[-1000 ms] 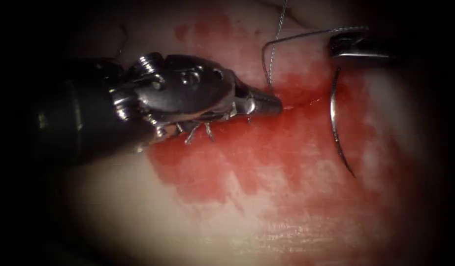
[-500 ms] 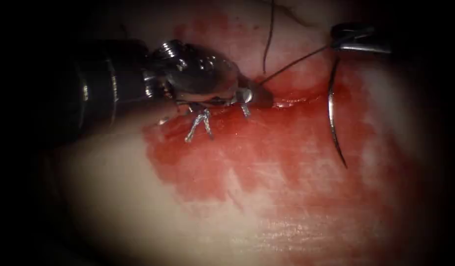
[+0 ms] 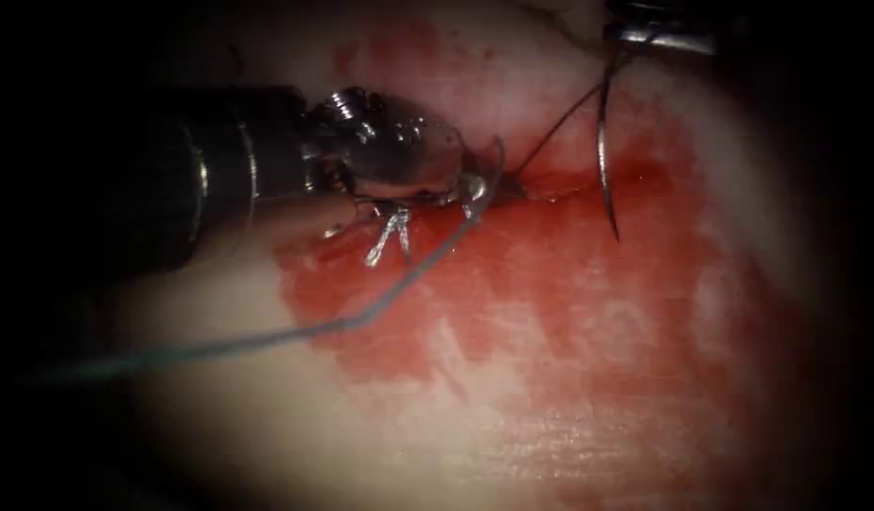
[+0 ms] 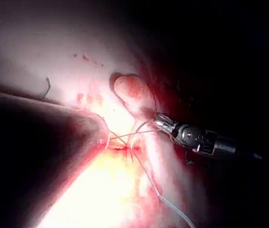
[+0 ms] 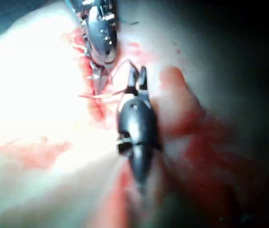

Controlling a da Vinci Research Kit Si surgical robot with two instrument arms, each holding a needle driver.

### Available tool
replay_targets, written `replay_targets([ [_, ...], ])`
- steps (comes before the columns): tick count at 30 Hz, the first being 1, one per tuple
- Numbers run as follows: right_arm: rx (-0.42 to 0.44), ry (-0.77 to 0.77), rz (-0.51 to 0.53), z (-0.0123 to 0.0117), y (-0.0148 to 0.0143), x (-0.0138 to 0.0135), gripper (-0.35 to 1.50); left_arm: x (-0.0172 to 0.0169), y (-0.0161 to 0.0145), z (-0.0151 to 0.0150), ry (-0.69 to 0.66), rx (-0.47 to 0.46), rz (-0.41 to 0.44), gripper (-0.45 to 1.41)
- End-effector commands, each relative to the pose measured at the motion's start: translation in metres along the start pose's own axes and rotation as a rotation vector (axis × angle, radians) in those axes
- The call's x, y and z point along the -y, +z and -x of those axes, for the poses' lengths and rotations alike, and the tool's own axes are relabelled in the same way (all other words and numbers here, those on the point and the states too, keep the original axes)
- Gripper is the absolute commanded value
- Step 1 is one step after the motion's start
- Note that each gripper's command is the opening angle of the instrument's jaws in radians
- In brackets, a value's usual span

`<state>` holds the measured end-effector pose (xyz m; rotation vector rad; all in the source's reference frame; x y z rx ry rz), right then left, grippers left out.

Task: Wound Closure

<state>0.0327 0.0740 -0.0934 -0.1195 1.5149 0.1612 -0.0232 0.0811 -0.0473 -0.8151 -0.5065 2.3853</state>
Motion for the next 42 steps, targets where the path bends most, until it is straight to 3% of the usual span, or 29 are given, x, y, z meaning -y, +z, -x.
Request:
replay_targets([
  [1, -0.004, -0.02, 0.004, 0.0005, 0.0018, -0.0006, -0.35, 0.0006, 0.0005, -0.0006, 0.001, -0.003, 0.003, -0.35],
  [13, -0.014, -0.097, -0.001, 0.0014, 0.0033, 0.0, -0.35, -0.0011, 0.0008, -0.0006, 0.007, -0.017, 0.108, -0.35],
  [22, -0.023, -0.11, 0.0, 0.0012, 0.003, 0.0003, -0.35, -0.0009, 0.0024, -0.0019, -0.077, 0.0, 0.199, -0.35],
  [28, -0.026, -0.115, 0.001, 0.0011, 0.0031, 0.0005, -0.35, -0.0011, 0.0035, -0.0011, -0.073, 0.095, 0.244, -0.35],
  [32, -0.027, -0.122, 0.003, 0.0012, 0.0031, 0.0005, -0.35, -0.0013, 0.0032, -0.0004, -0.092, 0.11, 0.29, -0.35],
  [33, -0.029, -0.122, 0.005, 0.0012, 0.0031, 0.0005, -0.35, -0.0013, 0.003, -0.0004, -0.093, 0.111, 0.304, -0.33],
  [35, -0.029, -0.122, 0.006, 0.0012, 0.0031, 0.0004, -0.35, -0.0012, 0.0025, -0.0005, -0.1, 0.105, 0.324, -0.05],
  [38, -0.031, -0.13, 0.012, 0.0014, 0.0033, 0.0004, -0.35, -0.0008, 0.0018, -0.001, -0.111, 0.075, 0.344, 0.14],
  [42, -0.031, -0.135, 0.013, 0.0016, 0.0039, 0.0007, -0.35, -0.0006, 0.0014, -0.0017, -0.109, 0.064, 0.37, 0.18],
])
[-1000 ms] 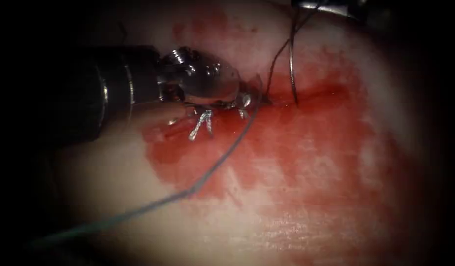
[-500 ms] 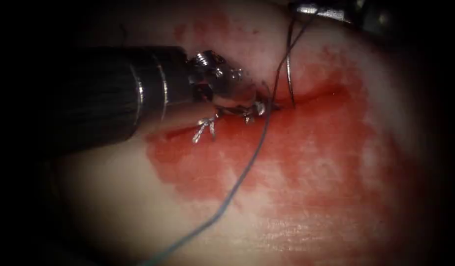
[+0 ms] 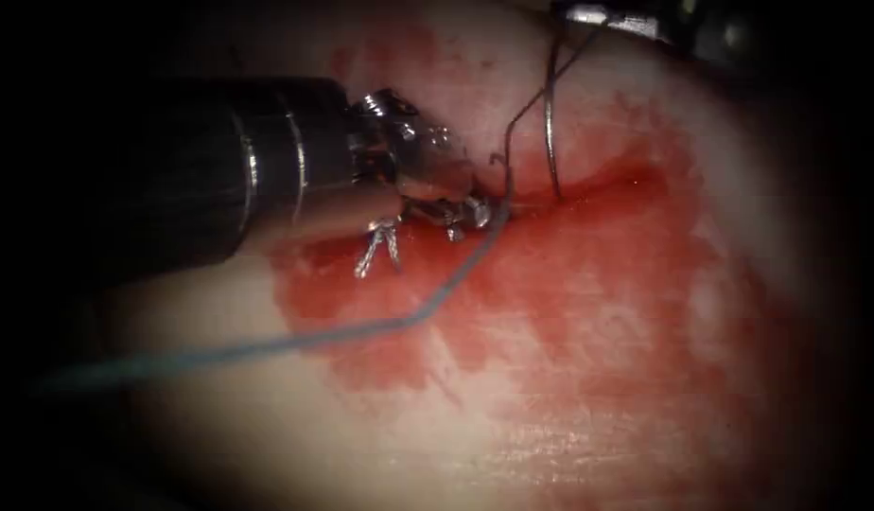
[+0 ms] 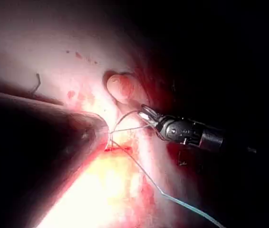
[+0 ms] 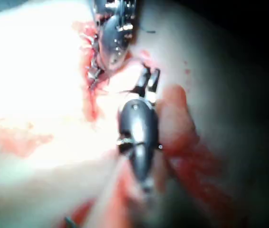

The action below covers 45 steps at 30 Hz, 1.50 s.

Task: Wound Closure

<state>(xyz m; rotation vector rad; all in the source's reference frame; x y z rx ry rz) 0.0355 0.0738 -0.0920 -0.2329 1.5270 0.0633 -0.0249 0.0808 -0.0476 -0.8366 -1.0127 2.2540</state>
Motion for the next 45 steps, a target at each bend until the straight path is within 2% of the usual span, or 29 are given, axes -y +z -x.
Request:
replay_targets([
  [1, -0.005, -0.004, 0.0, 0.0005, 0.0013, 0.0003, -0.35, 0.0004, 0.0003, -0.0008, 0.0, -0.006, 0.003, 0.18],
  [14, -0.01, -0.051, -0.005, 0.0012, 0.0015, 0.0012, -0.35, -0.0007, -0.0005, -0.0006, 0.024, 0.0, 0.015, 0.31],
  [21, -0.01, -0.074, -0.009, 0.0016, 0.0014, 0.0016, -0.35, -0.0012, -0.0019, -0.0015, 0.019, -0.009, 0.004, 0.53],
  [28, -0.019, -0.128, -0.022, 0.002, 0.0007, 0.0031, -0.35, -0.0013, -0.0019, -0.0014, 0.019, -0.01, 0.001, 0.55],
  [37, -0.009, -0.191, -0.034, 0.003, 0.0, 0.0035, -0.35, -0.0016, -0.0025, -0.0008, 0.019, -0.007, 0.005, 0.55],
  [41, -0.018, -0.179, -0.033, 0.0025, -0.0001, 0.004, -0.35, -0.0015, -0.0031, -0.0013, 0.017, -0.014, -0.012, 0.55],
  [45, -0.03, -0.145, -0.023, 0.0018, 0.0001, 0.0042, -0.35, -0.0013, -0.0046, -0.0024, 0.01, -0.065, -0.039, 0.55],
])
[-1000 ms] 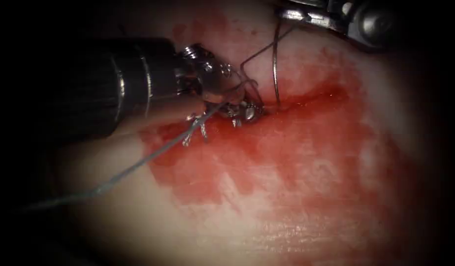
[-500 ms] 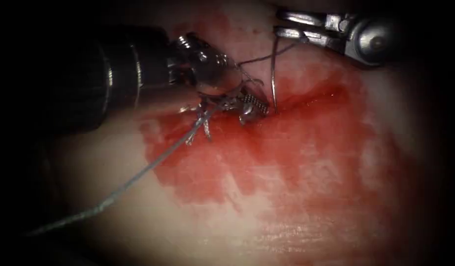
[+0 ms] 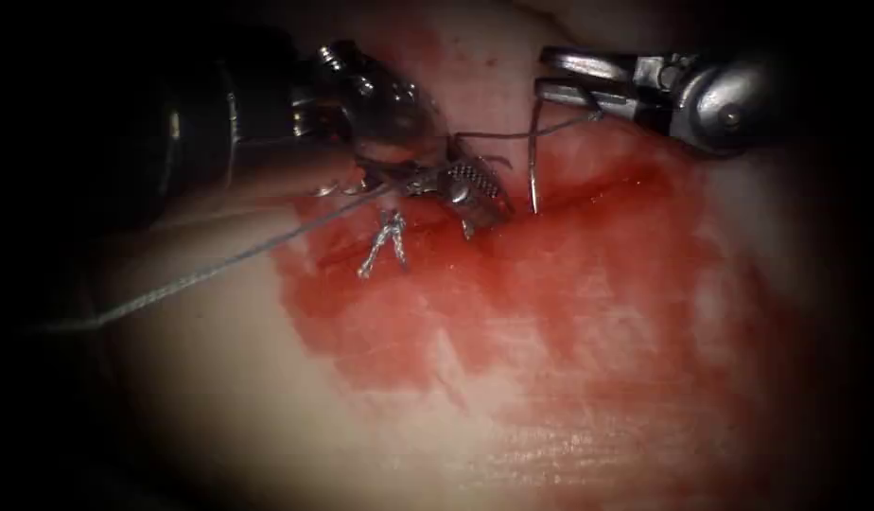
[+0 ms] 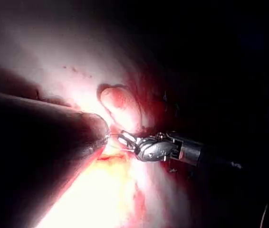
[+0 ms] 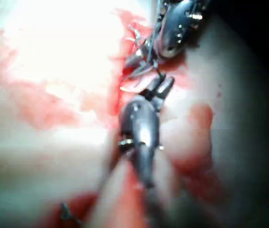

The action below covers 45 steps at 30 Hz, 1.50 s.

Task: Wound Closure

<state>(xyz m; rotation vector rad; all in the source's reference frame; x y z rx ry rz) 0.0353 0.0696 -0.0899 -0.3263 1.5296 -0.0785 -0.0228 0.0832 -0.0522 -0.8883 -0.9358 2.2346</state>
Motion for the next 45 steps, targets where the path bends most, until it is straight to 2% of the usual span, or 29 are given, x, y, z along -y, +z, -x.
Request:
replay_targets([
  [1, -0.006, 0.005, 0.007, 0.0, 0.001, -0.0001, -0.35, 0.0003, 0.0, -0.0009, -0.001, -0.015, -0.001, 0.55],
  [10, -0.006, 0.032, 0.011, 0.0, 0.0014, 0.0002, -0.35, -0.0033, -0.0027, -0.0019, 0.018, -0.03, -0.02, 0.54],
  [16, -0.004, 0.041, 0.013, -0.0002, 0.0014, 0.0001, -0.35, -0.0064, -0.0036, -0.0007, 0.035, -0.026, -0.036, 0.5],
  [21, 0.001, 0.049, 0.006, 0.0001, 0.001, -0.0005, -0.35, -0.0087, -0.0019, 0.0007, 0.04, -0.023, -0.05, 0.49],
  [25, 0.0, 0.049, 0.006, 0.0004, 0.0009, -0.0007, -0.35, -0.0088, -0.0009, 0.0009, 0.045, -0.023, -0.053, 0.49],
  [36, 0.012, 0.053, -0.011, 0.0, 0.0011, -0.0005, -0.35, -0.0081, 0.0043, 0.0, 0.038, -0.026, -0.042, 0.49],
  [45, 0.023, 0.078, -0.034, -0.0001, 0.0009, -0.0002, -0.35, -0.0083, 0.0045, 0.002, 0.058, -0.018, -0.024, 0.46],
])
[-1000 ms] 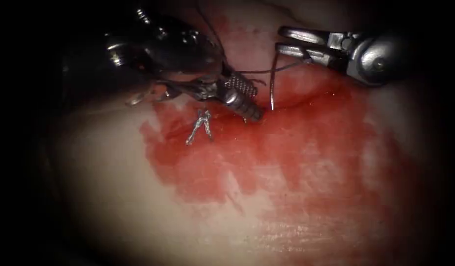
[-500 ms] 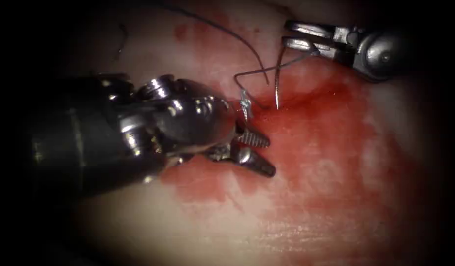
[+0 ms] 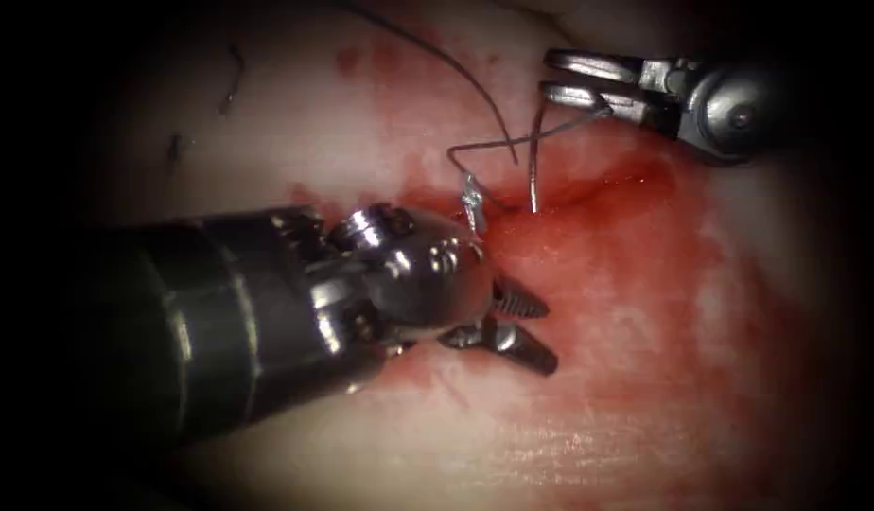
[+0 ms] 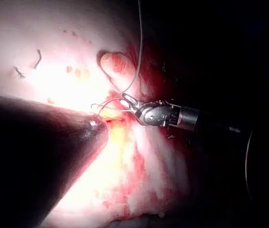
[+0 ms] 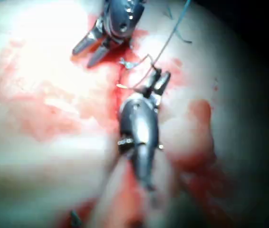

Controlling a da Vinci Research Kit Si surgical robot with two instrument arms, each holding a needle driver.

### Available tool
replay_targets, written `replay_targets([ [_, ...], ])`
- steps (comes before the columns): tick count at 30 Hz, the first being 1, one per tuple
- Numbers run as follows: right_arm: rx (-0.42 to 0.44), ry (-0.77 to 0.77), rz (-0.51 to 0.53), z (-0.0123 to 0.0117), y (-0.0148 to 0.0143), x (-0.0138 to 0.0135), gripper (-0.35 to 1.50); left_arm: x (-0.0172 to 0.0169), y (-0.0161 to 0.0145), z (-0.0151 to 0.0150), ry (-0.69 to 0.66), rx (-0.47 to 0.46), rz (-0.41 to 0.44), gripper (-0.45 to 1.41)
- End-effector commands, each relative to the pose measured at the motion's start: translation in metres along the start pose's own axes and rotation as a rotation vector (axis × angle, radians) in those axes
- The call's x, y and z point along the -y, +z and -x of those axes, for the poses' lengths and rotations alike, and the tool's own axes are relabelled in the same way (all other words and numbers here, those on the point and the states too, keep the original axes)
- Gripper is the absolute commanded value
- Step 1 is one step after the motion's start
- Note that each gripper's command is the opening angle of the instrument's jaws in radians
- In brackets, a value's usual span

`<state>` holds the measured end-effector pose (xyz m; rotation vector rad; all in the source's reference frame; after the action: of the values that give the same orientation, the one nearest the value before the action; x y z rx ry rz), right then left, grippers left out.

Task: Wound Closure

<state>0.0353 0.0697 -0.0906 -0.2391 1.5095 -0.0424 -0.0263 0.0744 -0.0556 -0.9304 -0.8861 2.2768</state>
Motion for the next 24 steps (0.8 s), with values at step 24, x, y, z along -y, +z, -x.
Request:
replay_targets([
  [24, 0.039, 0.177, -0.032, 0.0003, 0.0015, -0.0002, -0.35, 0.0019, 0.0018, 0.0006, 0.016, 0.004, 0.012, 0.45],
])
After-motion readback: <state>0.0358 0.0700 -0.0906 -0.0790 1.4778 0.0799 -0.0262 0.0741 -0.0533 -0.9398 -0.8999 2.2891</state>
